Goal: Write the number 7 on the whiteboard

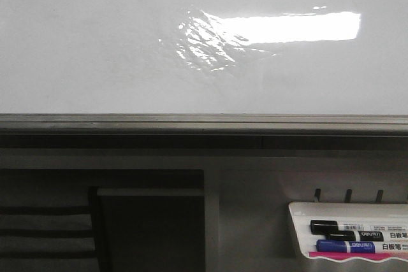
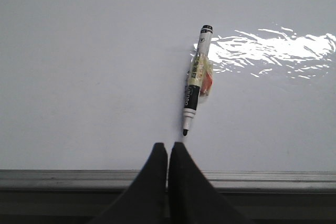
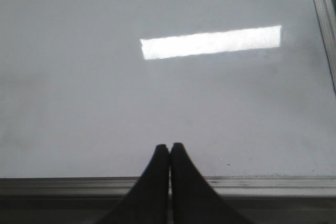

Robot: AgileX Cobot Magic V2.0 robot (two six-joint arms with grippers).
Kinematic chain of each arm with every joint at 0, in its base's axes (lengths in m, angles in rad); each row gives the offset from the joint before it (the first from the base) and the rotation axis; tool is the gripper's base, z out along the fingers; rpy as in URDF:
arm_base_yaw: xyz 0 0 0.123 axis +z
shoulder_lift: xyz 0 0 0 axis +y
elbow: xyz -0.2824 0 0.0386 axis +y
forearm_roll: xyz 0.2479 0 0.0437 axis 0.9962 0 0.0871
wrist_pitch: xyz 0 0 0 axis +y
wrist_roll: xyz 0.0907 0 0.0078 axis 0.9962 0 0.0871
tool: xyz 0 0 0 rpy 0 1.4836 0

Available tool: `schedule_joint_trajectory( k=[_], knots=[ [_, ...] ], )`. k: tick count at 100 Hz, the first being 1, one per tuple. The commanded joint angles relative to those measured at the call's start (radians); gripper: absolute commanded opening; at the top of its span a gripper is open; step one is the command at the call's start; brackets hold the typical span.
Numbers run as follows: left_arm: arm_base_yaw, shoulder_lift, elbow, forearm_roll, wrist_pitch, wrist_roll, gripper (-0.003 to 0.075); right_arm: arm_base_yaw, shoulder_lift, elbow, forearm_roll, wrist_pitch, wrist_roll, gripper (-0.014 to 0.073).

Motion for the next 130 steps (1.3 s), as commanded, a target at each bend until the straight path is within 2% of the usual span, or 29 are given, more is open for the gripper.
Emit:
schedule_joint_trajectory(
  k=[1, 16, 25, 41, 64, 80, 95, 130],
  knots=[
    [-0.003, -0.03, 0.037, -0.009, -0.081, -0.001, -0.002, -0.008, -0.018, 0.029, -0.01, -0.077, -0.009, -0.0071],
    [-0.003, -0.03, 0.03, -0.053, -0.085, -0.013, -0.002, -0.008, -0.018, 0.024, -0.014, -0.066, -0.011, -0.0071],
    [-0.003, -0.03, 0.002, -0.12, -0.083, -0.015, -0.002, -0.008, -0.018, -0.022, -0.014, -0.002, -0.011, -0.0071],
    [-0.003, -0.011, -0.116, -0.118, -0.03, -0.015, -0.002, -0.008, -0.006, -0.144, -0.014, 0.117, -0.011, -0.0071],
    [-0.003, 0.141, -0.35, -0.091, 0.126, -0.013, -0.002, -0.008, 0.134, -0.398, -0.018, 0.33, -0.011, -0.0071],
    [-0.003, 0.298, -0.512, -0.039, 0.299, 0.0, -0.002, -0.008, 0.28, -0.547, -0.025, 0.452, -0.025, -0.0071],
    [-0.003, 0.41, -0.603, -0.018, 0.379, 0.02, -0.002, -0.008, 0.384, -0.629, -0.027, 0.474, -0.025, -0.0071],
    [-0.003, 0.461, -0.605, -0.024, 0.37, 0.014, -0.002, -0.008, 0.431, -0.633, -0.018, 0.446, -0.025, -0.0071]
  ],
)
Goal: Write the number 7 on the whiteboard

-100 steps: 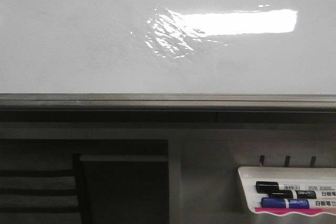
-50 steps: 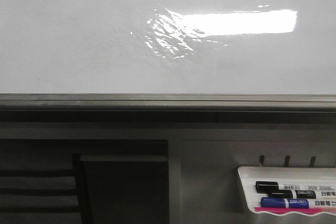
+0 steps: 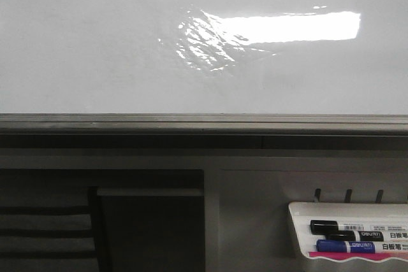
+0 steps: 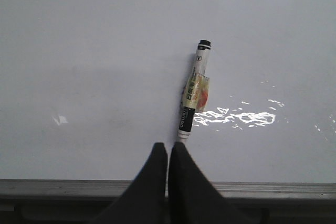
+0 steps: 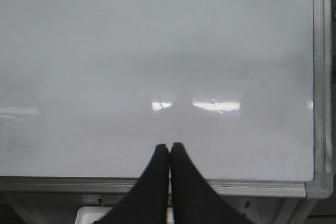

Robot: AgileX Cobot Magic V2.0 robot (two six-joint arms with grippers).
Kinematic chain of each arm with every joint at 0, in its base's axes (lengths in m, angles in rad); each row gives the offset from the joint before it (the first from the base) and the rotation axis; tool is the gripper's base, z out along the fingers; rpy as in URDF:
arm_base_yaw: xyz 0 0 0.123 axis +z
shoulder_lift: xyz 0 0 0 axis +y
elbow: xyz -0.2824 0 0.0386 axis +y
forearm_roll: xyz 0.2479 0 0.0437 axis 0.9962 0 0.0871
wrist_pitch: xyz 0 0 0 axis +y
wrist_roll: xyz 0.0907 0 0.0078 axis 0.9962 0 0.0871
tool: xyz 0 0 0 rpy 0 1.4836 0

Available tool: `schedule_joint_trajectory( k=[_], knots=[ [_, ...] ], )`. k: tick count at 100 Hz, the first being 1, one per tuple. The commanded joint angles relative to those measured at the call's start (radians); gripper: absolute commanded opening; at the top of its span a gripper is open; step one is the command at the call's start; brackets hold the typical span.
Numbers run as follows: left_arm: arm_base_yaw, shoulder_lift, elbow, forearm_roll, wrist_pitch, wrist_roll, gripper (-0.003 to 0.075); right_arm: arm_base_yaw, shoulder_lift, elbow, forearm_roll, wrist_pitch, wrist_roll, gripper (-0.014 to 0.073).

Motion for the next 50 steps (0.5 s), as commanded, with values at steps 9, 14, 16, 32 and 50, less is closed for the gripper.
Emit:
schedule_joint_trajectory(
  k=[9, 14, 16, 32, 50],
  knots=[
    [-0.003, 0.014, -0.036, -0.004, -0.07, -0.005, -0.002, -0.008, 0.015, -0.032, -0.002, -0.088, -0.011, -0.0071],
    [-0.003, 0.014, -0.036, -0.004, -0.07, -0.005, -0.002, -0.008, 0.015, -0.032, -0.002, -0.084, -0.011, -0.0071],
    [-0.003, 0.014, -0.036, -0.004, -0.07, -0.005, -0.002, -0.008, 0.015, -0.032, -0.002, -0.084, -0.011, -0.0071],
    [-0.003, 0.014, -0.036, -0.007, -0.07, -0.005, -0.002, -0.008, 0.015, -0.032, -0.002, -0.08, -0.011, -0.0071],
    [-0.003, 0.014, -0.036, -0.009, -0.07, -0.007, -0.0018, -0.008, 0.015, -0.032, -0.002, -0.077, -0.011, -0.0016]
  ],
)
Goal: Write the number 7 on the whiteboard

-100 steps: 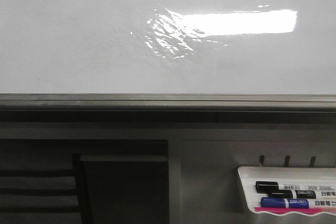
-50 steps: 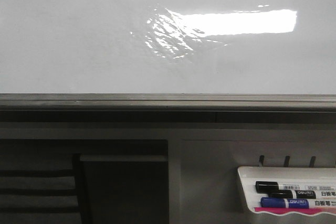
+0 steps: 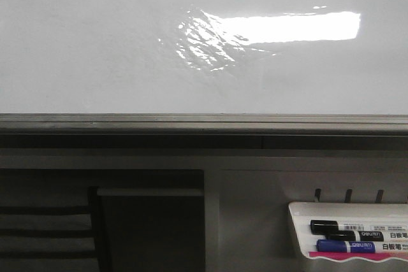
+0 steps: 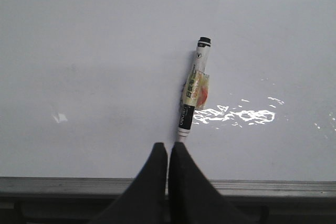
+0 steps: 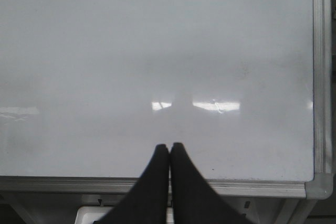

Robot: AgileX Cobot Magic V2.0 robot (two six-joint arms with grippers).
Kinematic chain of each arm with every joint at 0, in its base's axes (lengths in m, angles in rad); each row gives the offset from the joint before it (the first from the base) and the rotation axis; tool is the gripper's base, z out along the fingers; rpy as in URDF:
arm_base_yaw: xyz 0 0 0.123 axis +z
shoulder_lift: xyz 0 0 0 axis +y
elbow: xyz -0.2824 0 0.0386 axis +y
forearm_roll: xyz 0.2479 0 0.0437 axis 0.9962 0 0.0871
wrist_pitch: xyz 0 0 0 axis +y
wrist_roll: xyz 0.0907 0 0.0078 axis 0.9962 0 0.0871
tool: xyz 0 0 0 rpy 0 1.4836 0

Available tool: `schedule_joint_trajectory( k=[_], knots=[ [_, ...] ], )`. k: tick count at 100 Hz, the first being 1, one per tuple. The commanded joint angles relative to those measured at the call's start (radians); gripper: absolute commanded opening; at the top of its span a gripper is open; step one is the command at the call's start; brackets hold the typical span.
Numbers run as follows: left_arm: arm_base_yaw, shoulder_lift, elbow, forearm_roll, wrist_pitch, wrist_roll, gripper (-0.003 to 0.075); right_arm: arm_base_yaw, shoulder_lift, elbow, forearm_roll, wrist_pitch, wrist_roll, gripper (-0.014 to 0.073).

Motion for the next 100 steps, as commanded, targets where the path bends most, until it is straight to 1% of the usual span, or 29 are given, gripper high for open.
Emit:
schedule_joint_trajectory(
  k=[1, 5, 7, 8, 10, 12, 16, 17, 20, 22, 23, 29, 36, 45, 72, 87, 100],
  knots=[
    [-0.003, 0.013, -0.036, -0.009, -0.074, -0.01, -0.0015, -0.008, 0.015, -0.032, -0.002, -0.076, -0.009, -0.0009],
    [-0.003, 0.013, -0.036, -0.009, -0.074, -0.012, 0.0001, -0.008, 0.015, -0.032, -0.002, -0.076, -0.009, 0.0049],
    [-0.003, 0.013, -0.036, -0.009, -0.074, -0.012, 0.0018, -0.008, 0.015, -0.032, -0.002, -0.076, -0.009, 0.0079],
    [-0.003, 0.013, -0.036, -0.009, -0.074, -0.012, 0.0033, -0.008, 0.015, -0.032, -0.002, -0.076, -0.009, 0.0079],
    [-0.003, 0.013, -0.036, -0.009, -0.074, -0.012, 0.005, -0.008, 0.015, -0.032, -0.002, -0.076, -0.009, 0.0124],
    [-0.003, 0.013, -0.036, -0.009, -0.074, -0.012, 0.0079, -0.008, 0.015, -0.032, -0.002, -0.076, -0.009, 0.0148],
    [-0.003, 0.013, -0.036, -0.009, -0.074, -0.012, 0.0149, -0.008, 0.015, -0.032, -0.002, -0.076, -0.009, 0.0232],
    [-0.003, 0.013, -0.036, -0.009, -0.074, -0.012, 0.0162, -0.008, 0.015, -0.032, -0.002, -0.076, -0.009, 0.0232],
    [-0.003, 0.013, -0.036, -0.009, -0.074, -0.012, 0.0229, -0.008, 0.015, -0.032, -0.002, -0.075, -0.009, 0.0289],
    [-0.003, 0.013, -0.036, -0.009, -0.074, -0.012, 0.027, -0.008, 0.015, -0.032, 0.0, -0.071, -0.009, 0.031],
    [-0.003, 0.013, -0.036, -0.009, -0.074, -0.012, 0.0283, -0.008, 0.015, -0.032, 0.002, -0.071, -0.009, 0.0337],
    [-0.003, 0.013, -0.036, -0.007, -0.074, -0.012, 0.0383, -0.008, 0.015, -0.032, 0.002, -0.071, -0.009, 0.0384],
    [-0.003, 0.013, -0.036, -0.007, -0.074, -0.012, 0.0435, -0.008, 0.015, -0.032, 0.002, -0.071, -0.009, 0.0401],
    [-0.003, 0.013, -0.036, -0.007, -0.074, -0.012, 0.0426, -0.008, 0.015, -0.032, 0.002, -0.071, -0.009, 0.0401],
    [-0.003, 0.013, -0.036, -0.007, -0.078, -0.012, 0.0363, -0.008, 0.015, -0.032, 0.002, -0.07, -0.009, 0.0401],
    [-0.003, 0.013, -0.036, -0.076, -0.084, -0.012, 0.0337, -0.008, 0.015, -0.032, 0.007, -0.07, -0.009, 0.0401],
    [-0.003, 0.018, -0.035, -0.079, -0.106, -0.012, 0.0333, -0.008, 0.015, -0.032, 0.014, -0.07, -0.009, 0.0401]
  ],
)
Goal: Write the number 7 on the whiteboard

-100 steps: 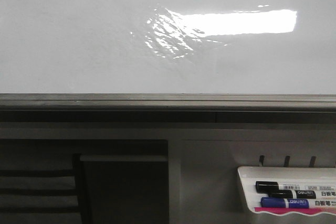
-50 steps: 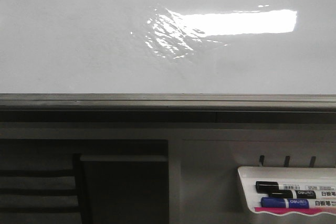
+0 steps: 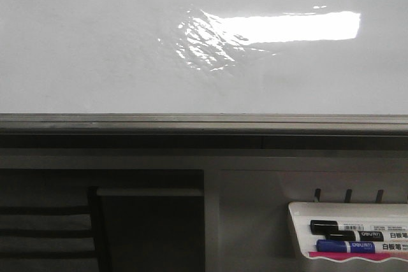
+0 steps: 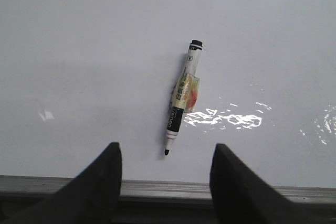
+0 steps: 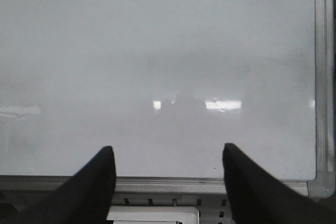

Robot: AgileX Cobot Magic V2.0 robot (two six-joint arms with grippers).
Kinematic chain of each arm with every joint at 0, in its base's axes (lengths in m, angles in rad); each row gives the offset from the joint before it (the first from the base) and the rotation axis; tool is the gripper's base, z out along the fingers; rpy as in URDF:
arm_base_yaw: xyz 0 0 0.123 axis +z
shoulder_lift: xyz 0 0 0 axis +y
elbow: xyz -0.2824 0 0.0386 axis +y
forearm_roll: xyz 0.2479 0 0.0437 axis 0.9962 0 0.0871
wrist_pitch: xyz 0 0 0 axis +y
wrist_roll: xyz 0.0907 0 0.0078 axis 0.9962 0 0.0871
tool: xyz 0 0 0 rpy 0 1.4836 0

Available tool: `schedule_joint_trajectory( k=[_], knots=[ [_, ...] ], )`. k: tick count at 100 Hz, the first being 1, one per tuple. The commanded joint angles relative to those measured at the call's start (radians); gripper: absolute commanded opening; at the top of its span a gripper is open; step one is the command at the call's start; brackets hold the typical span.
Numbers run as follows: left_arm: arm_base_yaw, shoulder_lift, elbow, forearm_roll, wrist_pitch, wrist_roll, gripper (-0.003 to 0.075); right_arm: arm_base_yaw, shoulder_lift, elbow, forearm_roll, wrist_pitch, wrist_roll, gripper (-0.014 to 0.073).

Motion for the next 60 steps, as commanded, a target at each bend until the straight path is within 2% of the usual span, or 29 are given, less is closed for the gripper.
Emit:
schedule_joint_trajectory(
  k=[1, 34, 60],
  knots=[
    [-0.003, 0.018, -0.035, -0.018, -0.103, -0.012, 0.0333, -0.008, 0.015, -0.032, 0.007, -0.071, -0.009, 0.0401],
    [-0.005, 0.233, -0.035, -0.016, -0.128, 0.124, 0.0333, -0.008, 0.015, -0.032, 0.052, -0.075, -0.009, 0.0401],
    [-0.005, 0.428, -0.073, -0.024, -0.13, 0.128, 0.0333, -0.008, 0.015, -0.032, 0.052, -0.077, -0.009, 0.0401]
  ],
)
